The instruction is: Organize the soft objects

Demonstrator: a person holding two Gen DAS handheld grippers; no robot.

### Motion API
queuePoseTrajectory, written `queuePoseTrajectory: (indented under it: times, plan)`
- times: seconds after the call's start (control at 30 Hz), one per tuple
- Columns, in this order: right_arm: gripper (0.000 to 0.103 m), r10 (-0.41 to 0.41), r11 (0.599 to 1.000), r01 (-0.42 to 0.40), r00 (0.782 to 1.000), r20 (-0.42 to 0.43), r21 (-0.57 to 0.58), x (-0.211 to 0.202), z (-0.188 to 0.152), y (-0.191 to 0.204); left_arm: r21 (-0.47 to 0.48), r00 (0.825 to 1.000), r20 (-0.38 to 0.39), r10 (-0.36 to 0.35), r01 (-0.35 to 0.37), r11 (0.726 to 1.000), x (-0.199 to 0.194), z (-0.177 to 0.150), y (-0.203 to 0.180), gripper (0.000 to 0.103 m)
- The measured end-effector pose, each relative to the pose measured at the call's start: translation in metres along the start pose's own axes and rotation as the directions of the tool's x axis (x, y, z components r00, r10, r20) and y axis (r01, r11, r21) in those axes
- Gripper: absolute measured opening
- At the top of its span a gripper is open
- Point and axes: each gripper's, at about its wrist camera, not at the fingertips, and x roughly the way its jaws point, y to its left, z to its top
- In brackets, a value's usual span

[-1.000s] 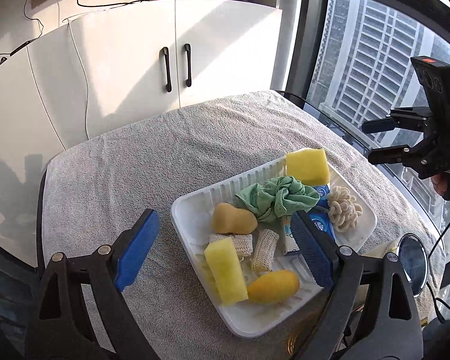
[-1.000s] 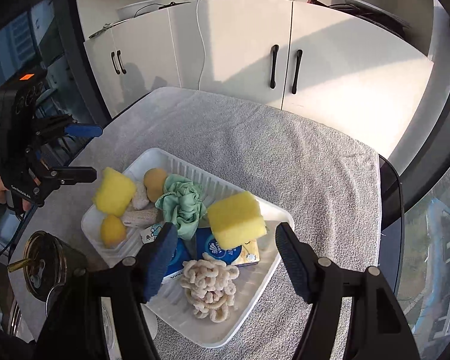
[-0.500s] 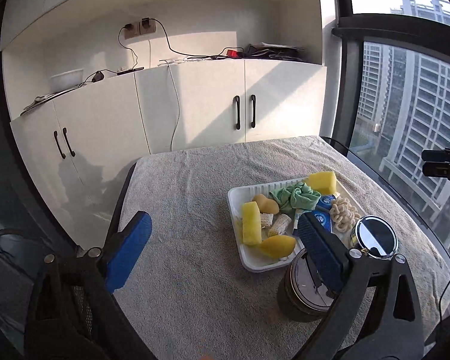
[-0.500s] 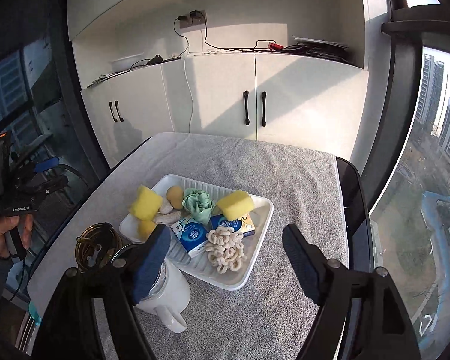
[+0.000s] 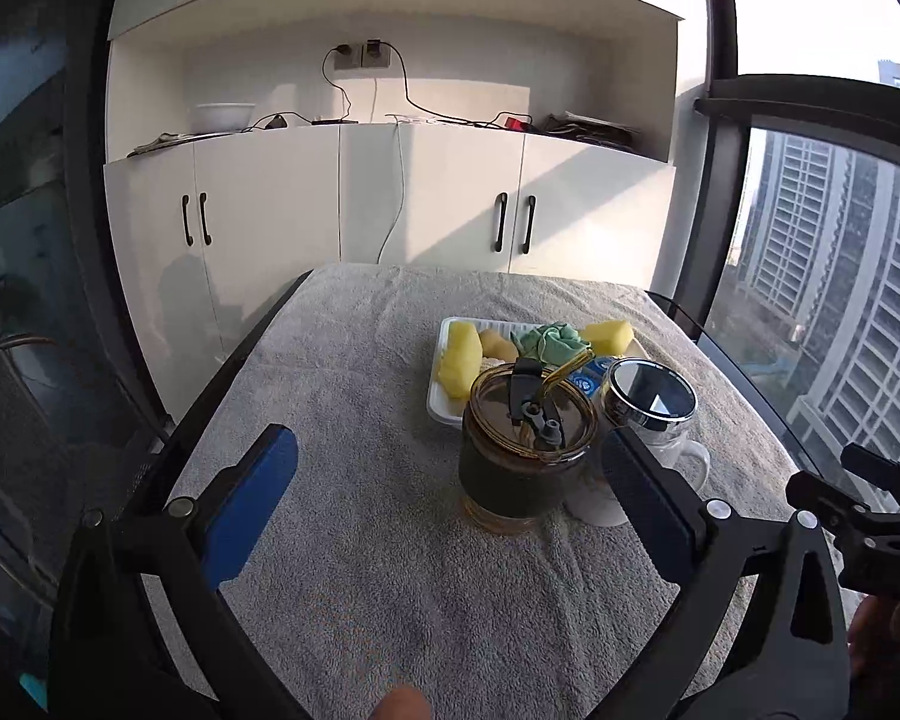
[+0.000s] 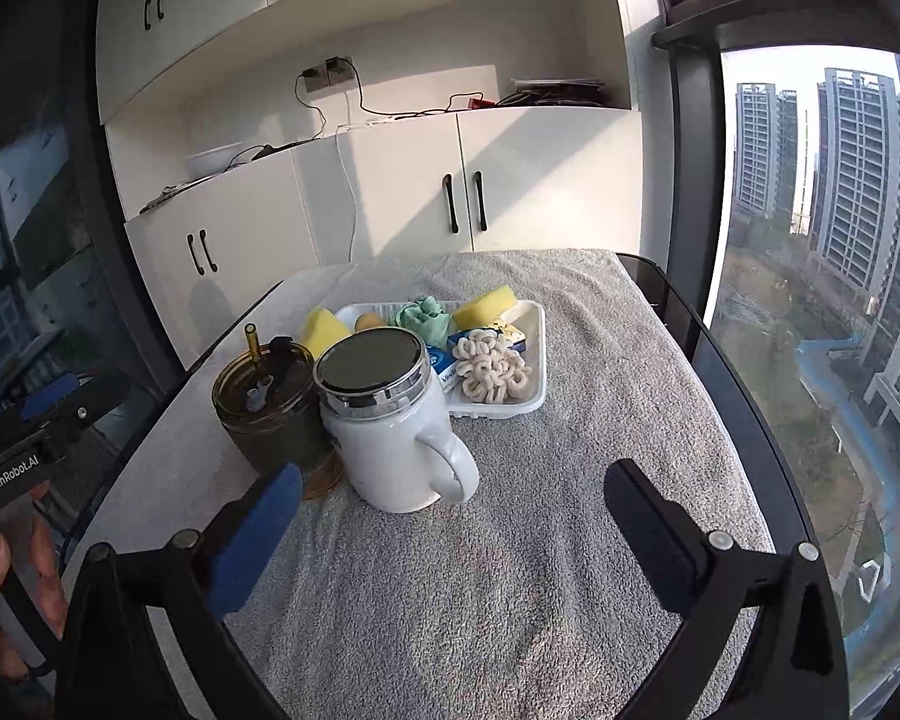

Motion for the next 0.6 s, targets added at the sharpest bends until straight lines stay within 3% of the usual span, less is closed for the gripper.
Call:
queuePoseTrajectory:
  times: [0.13, 0.27, 0.6]
  plan:
    - [0.103, -0.058, 0.997, 0.057, 0.998, 0.008, 0.042, 0.000, -0.013, 0.001, -0.026, 0.999, -0.039, 0.001, -0.002, 1.000, -0.002, -0.011, -0.003, 0.103]
    - [0.103, -0.108, 0.993, 0.107, 0.994, 0.021, 0.046, -0.003, -0.017, 0.004, 0.001, 0.995, -0.081, 0.051, -0.051, 0.999, -0.002, -0.017, -0.016, 0.103]
    - [0.103, -0.155, 0.988, 0.154, 0.986, 0.067, 0.016, -0.026, -0.018, 0.011, 0.075, 0.999, -0.035, 0.016, -0.013, 0.997, -0.022, -0.018, -0.049, 0.103]
